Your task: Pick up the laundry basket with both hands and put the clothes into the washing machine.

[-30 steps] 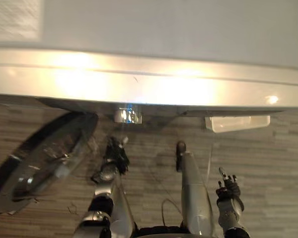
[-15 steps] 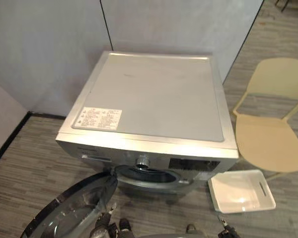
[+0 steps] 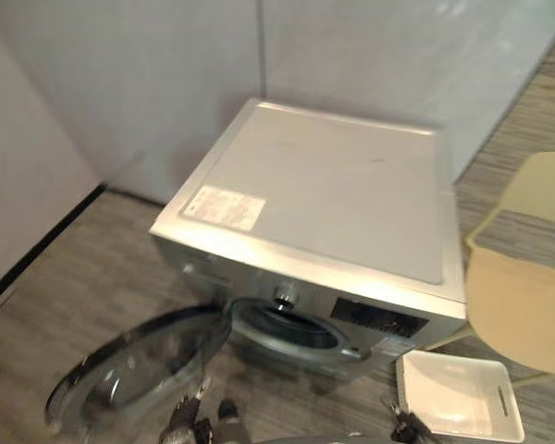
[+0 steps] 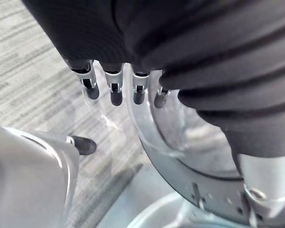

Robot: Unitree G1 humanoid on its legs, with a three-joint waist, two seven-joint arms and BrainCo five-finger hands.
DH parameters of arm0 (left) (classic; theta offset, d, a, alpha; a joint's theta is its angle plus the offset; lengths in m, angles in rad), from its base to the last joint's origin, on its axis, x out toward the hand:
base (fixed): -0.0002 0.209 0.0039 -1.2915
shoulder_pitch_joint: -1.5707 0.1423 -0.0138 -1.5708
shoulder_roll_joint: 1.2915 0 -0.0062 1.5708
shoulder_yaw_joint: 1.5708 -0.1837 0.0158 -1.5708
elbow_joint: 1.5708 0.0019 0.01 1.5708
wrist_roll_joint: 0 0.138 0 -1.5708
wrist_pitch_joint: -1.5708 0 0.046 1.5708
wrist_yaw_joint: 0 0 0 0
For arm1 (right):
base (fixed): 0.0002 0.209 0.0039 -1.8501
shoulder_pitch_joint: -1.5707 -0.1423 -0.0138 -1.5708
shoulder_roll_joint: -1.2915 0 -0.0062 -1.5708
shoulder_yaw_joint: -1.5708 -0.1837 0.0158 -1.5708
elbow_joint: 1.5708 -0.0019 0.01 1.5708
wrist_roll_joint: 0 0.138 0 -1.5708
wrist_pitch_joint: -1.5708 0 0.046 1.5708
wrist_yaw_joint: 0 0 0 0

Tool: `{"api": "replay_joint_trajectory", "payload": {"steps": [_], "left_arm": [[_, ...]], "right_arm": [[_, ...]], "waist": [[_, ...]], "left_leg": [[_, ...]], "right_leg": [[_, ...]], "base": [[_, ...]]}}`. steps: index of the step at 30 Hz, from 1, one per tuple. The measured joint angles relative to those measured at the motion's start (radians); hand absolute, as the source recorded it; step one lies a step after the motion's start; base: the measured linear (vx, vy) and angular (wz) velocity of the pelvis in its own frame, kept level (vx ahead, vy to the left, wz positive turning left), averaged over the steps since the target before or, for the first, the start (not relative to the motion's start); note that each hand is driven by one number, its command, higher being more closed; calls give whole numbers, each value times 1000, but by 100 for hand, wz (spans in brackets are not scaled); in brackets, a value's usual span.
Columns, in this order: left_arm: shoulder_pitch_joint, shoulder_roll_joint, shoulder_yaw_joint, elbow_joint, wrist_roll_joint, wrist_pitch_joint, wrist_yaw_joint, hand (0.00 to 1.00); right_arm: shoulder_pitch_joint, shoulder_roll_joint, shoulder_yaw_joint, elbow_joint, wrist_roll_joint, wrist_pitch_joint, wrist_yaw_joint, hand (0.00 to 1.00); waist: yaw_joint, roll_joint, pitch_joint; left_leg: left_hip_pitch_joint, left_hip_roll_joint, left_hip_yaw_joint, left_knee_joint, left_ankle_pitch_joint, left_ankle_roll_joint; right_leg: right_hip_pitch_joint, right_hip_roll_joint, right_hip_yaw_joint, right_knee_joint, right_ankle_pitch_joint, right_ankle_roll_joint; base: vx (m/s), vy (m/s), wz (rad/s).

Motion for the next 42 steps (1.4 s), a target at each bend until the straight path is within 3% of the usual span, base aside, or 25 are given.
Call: {"api": "replay_joint_trajectory", "payload": {"steps": [1,3,4,5,6,7,8,10,12,15,18,21,22,23,24,25,26,29,31,32,35,38,42], "left_arm": [[21,-11,1,5,-2,4,-2,0],[32,-6,0,14,8,9,-4,0],[31,-6,2,30,23,11,-3,0],[32,-9,-2,38,36,14,-3,0],[23,-14,-6,49,47,15,-3,0],[12,-11,-17,47,65,20,-2,0],[1,9,-50,48,71,25,1,0],[0,23,-101,48,70,36,1,0],[0,46,-156,48,65,35,0,0],[-2,73,-218,47,70,30,1,0],[-7,81,-246,48,71,28,1,0],[-11,79,-254,54,70,27,-1,0],[-11,79,-254,58,72,27,-2,0],[-4,79,-252,60,79,27,-2,0],[0,76,-251,66,79,26,-2,0],[3,84,-248,68,80,24,-2,0],[4,91,-247,68,79,23,-2,0],[13,101,-222,67,77,18,-2,0],[10,96,-167,67,43,15,2,0],[15,80,-150,66,14,13,7,0],[46,52,-115,16,-95,8,19,0],[105,47,-76,-162,-184,-2,25,0],[123,60,-36,-364,-210,-32,44,0]], "right_arm": [[-6,1,3,-43,-1,-1,-12,0],[-6,6,3,-72,-1,-3,-12,0],[-9,10,4,-82,-1,-2,-12,0],[-8,12,2,-91,-1,-2,-12,0],[-6,1,0,-89,-1,-1,-12,0],[-2,15,-6,-82,6,3,-14,0],[-4,18,0,-63,7,6,-14,0],[2,23,2,-51,8,9,-16,0],[11,26,4,-54,20,10,-18,0],[11,26,50,-71,41,4,-19,0],[4,22,76,-75,36,-3,-16,0],[24,23,78,-63,29,1,-14,0],[44,19,77,-62,16,6,-11,0],[67,15,72,-54,4,9,-10,0],[80,16,68,-50,3,14,-9,0],[102,18,58,-41,-3,30,-8,0],[116,18,35,-30,-4,31,-7,0],[136,10,-27,10,-19,29,-4,0],[120,9,-52,19,-46,30,6,0],[108,-2,-67,19,-48,31,7,0],[115,-20,-79,12,-43,30,6,0],[134,-5,-63,-81,-22,25,3,0],[164,12,-14,-159,7,10,8,0]], "waist": [[14,10,2],[16,11,1],[18,15,-4],[14,19,-8],[-5,23,-20],[-21,-4,-34],[-20,-14,-34],[-18,-14,-35],[-18,-16,-36],[-18,-42,-55],[-13,-60,-50],[-20,-76,-26],[-21,-76,-22],[-21,-58,-16],[-23,-48,-11],[-38,-56,-10],[-43,-64,-10],[-31,-76,-32],[-2,-87,-42],[-5,-63,-37],[0,-41,-49],[4,-56,-63],[7,-76,-79]], "left_leg": [[1,21,39,240,-80,13],[63,53,75,345,-87,14],[126,99,99,346,-87,15],[165,121,114,279,-75,11],[185,93,111,172,-107,-42],[196,28,122,49,-117,-50],[209,3,120,-34,-125,-61],[243,-26,110,-152,-135,-78],[288,-35,101,-224,-134,-78],[344,-61,120,-349,-65,-74],[360,-80,169,-453,3,-73],[353,-86,179,-470,21,-60],[347,-79,181,-466,17,-54],[344,-56,179,-466,18,-51],[337,-43,176,-461,20,-49],[322,-39,134,-455,19,-50],[315,-41,99,-454,19,-50],[295,-61,15,-527,27,-64],[251,-77,2,-551,84,-76],[247,-74,-20,-576,112,-60],[258,-74,-31,-580,157,-38],[261,-94,-38,-579,171,-42],[263,-134,-55,-579,177,-41]], "right_leg": [[-1,-2,5,19,0,-3],[0,-10,-4,30,8,-6],[-5,-13,-15,34,20,-3],[-13,-19,-28,40,26,8],[-34,-33,-49,42,40,19],[-55,-56,-74,5,66,17],[-55,-59,-86,-37,105,16],[-45,-63,-111,-49,132,21],[-28,-63,-114,-39,138,16],[-43,-74,-91,-30,157,24],[-100,-77,-46,-31,178,28],[-136,-77,-19,-2,180,27],[-161,-74,5,33,192,43],[-166,-55,46,38,214,62],[-179,-54,74,82,192,47],[-214,-61,108,279,104,13],[-210,-59,128,347,73,31],[-187,-27,183,258,63,46],[-152,-30,181,99,-3,36],[-146,-15,165,71,9,33],[-131,-12,157,61,8,32],[-123,-32,159,61,1,43],[-103,-67,161,58,-6,53]], "base": [[-200,59,29],[-166,61,15],[-88,72,24],[-71,97,50],[-90,194,90],[-126,233,99],[-135,237,78],[-107,203,58],[-95,115,44],[-142,5,-10],[-197,-60,-44],[-192,-66,-19],[-218,-78,-12],[-195,-66,-6],[-147,-71,31],[-68,-63,68],[-72,-98,99],[-55,-81,67],[-55,-145,5],[-61,-77,9],[-4,-17,12],[24,58,7],[90,80,19]]}}
